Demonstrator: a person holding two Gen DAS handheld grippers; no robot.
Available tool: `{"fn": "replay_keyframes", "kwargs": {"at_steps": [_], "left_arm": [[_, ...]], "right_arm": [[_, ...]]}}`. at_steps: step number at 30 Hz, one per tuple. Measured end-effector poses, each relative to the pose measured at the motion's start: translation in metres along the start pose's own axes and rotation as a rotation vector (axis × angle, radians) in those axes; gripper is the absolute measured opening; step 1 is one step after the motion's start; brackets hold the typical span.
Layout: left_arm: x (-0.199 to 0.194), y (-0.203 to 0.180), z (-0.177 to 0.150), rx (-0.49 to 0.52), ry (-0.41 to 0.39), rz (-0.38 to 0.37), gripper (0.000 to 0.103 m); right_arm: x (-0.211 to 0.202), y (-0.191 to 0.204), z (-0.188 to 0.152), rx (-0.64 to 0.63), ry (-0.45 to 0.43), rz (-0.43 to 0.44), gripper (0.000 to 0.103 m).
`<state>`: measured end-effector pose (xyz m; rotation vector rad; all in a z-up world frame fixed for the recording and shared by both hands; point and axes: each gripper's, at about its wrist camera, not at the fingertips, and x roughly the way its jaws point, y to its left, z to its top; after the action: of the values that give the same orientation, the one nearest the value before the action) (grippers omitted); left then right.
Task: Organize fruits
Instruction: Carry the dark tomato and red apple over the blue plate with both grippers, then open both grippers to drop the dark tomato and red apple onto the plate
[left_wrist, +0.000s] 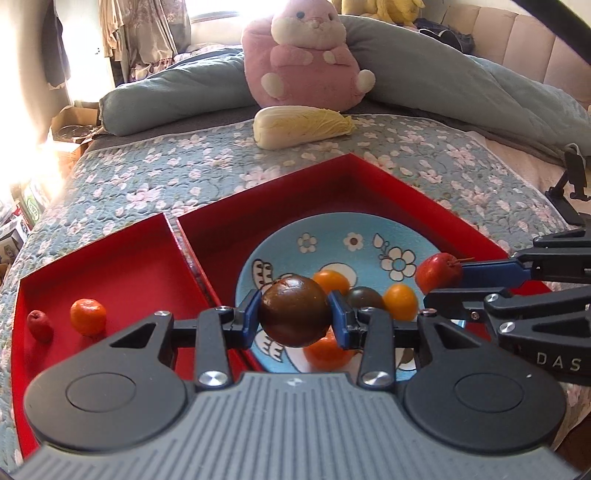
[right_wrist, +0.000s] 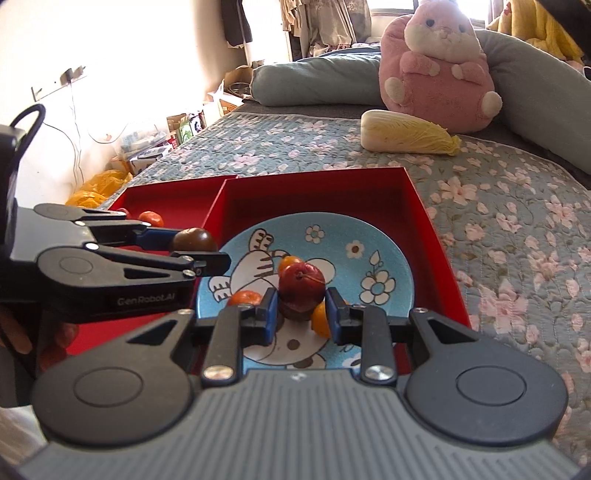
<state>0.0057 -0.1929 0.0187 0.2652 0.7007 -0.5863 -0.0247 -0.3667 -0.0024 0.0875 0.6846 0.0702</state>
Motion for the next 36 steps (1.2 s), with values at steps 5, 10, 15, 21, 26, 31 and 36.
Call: {"fn": "replay_keyframes", "kwargs": {"at_steps": [5, 10, 15, 21, 26, 31, 36], "left_arm": [[0.009, -0.016, 0.000, 0.003, 0.012, -0.017, 0.045], [0.018, -0.024, -0.003, 0.005, 0.032, -0.035, 0.045], [0.024, -0.027, -0.008, 0.011, 0.052, -0.046, 0.045], [0.025, -0.027, -0.013, 0.020, 0.055, -0.048, 0.046], [0.022, -0.027, -0.017, 0.018, 0.059, -0.052, 0.047], [0.017, -0.030, -0.022, 0.033, 0.054, -0.053, 0.061], [0.009, -0.034, -0.024, 0.043, 0.039, -0.068, 0.062]], "right_arm": [[-0.004, -0.011, -0.005, 0.012, 0.007, -0.017, 0.031], [-0.004, -0.017, -0.007, 0.014, 0.013, -0.029, 0.031], [-0.002, -0.017, -0.008, 0.010, 0.023, -0.028, 0.031], [0.001, -0.015, -0.010, 0.009, 0.031, -0.027, 0.031], [0.006, -0.017, -0.008, 0.014, 0.034, -0.035, 0.031], [0.014, -0.020, -0.007, 0.019, 0.045, -0.047, 0.031], [0.023, -0.020, 0.000, 0.017, 0.043, -0.050, 0.030]]}}
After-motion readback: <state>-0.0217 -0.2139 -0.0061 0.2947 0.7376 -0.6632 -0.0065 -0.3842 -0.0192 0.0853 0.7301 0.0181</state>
